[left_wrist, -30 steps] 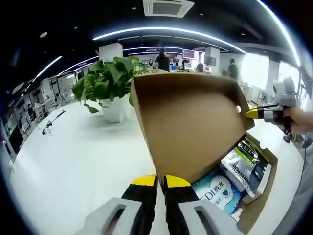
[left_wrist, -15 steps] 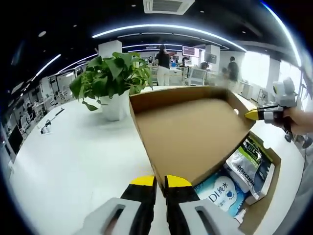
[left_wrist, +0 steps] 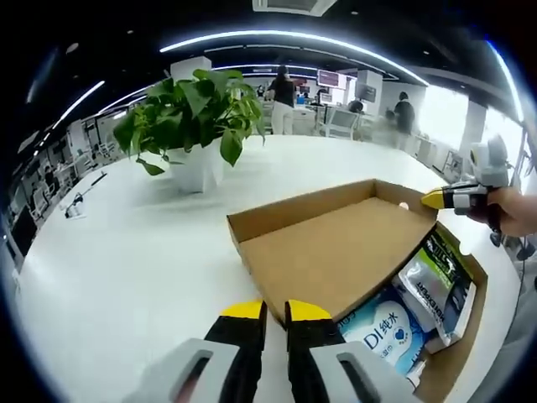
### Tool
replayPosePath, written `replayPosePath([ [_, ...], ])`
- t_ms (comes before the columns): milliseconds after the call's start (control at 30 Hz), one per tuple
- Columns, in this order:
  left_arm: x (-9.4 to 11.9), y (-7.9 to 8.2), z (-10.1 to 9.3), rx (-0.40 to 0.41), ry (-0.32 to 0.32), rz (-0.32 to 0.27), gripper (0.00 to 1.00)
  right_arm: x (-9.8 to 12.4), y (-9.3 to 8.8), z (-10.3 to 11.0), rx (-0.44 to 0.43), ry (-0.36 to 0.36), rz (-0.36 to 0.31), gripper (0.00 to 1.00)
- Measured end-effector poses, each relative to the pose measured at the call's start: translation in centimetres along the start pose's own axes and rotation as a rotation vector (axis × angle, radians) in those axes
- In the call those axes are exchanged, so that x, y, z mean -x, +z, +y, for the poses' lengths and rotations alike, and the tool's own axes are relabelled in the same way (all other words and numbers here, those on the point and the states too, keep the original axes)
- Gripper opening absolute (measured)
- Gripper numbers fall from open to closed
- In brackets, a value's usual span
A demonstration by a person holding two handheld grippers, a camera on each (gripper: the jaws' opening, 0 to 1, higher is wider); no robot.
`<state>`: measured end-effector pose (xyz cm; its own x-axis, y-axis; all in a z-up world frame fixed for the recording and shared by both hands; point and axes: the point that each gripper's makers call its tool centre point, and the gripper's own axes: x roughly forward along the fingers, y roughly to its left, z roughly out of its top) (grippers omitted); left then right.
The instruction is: Operate the shoe box by opening the lid, removing the specified soft item, and placing it in the target area until the item is outside and the box remains undamaged.
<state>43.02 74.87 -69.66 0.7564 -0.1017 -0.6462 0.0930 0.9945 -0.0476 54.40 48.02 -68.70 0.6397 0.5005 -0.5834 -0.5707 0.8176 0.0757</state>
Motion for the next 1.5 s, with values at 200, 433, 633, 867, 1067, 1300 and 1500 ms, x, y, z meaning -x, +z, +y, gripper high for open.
replayPosePath([
  [200,0.1,-0.3,-0.2,0.007,-0.002,0.016,0.08,-0.1,-0.2,0.0,0.012,-0.001,0.005,0.04],
  [433,0.4,-0.3,-0.4,0.0,-0.013,0.017,0.09,0.1,-0.2,-0.1,0.02,0.001,0.012,0.04],
  [633,1.3,-0.3,-0.5,-0.002,-0.031,0.007,0.21,1.2,-0.4,-0.5,0.034,0.012,0.023,0.1],
  [867,4.3,-0.3,0.6,0.031,-0.038,-0.037,0.28,5.3,0.3,-2.8,0.004,0.02,-0.029,0.22],
  [1067,7.0,-0.3,0.4,0.017,-0.056,-0.091,0.33,8.7,-0.1,-4.0,0.025,0.016,-0.063,0.29],
  [1300,8.5,-0.2,-0.6,0.003,-0.08,-0.128,0.32,11.5,-1.3,-3.6,-0.009,-0.007,-0.09,0.27],
  [1500,9.0,0.4,-2.2,-0.015,-0.117,-0.145,0.32,12.5,-1.1,-2.7,-0.009,-0.011,-0.105,0.27],
])
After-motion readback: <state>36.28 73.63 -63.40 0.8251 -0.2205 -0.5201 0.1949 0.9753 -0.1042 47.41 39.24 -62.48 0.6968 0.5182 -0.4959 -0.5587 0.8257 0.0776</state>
